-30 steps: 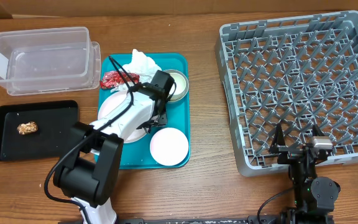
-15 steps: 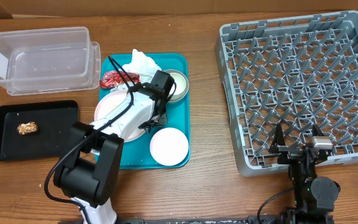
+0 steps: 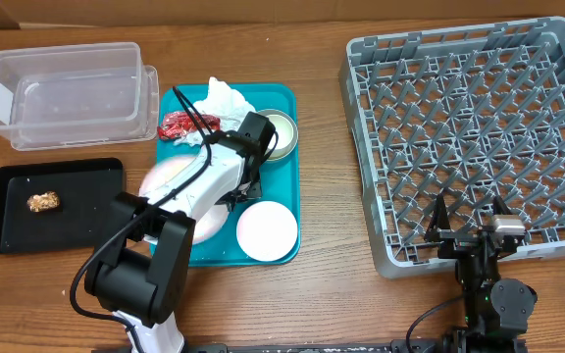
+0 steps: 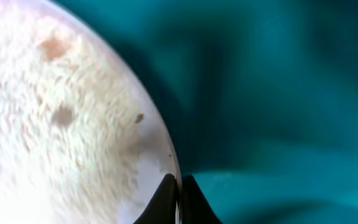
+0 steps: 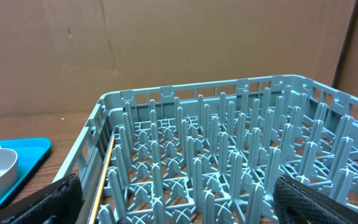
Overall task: Sort waste into correct bins and load items into the dishwasher
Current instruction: 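Grasp the rim of the white rice plate with the left gripper, then lift the plate left and tip the rice onto the black tray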
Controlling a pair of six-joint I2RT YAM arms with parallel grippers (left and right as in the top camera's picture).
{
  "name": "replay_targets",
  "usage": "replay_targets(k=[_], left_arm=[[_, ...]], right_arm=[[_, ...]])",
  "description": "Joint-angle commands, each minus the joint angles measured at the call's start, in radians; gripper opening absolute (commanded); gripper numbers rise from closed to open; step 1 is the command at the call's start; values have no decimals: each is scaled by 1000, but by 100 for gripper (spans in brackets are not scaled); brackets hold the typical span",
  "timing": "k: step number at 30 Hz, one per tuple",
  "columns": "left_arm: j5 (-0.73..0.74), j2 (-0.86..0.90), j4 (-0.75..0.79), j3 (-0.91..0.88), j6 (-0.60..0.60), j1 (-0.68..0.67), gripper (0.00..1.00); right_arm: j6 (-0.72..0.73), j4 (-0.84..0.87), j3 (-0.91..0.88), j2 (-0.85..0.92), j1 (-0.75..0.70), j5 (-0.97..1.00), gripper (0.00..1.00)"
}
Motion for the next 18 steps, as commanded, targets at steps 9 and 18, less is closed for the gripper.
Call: replay_targets(k=[9,18], left_arm=[[-93,10,-140,153,-5,-48,4],[-227,10,-378,375,-39,-39,4]], right_arm=[[-1,3,-10,-9,-3,6,100],[-1,3,-10,-9,-3,7,100]])
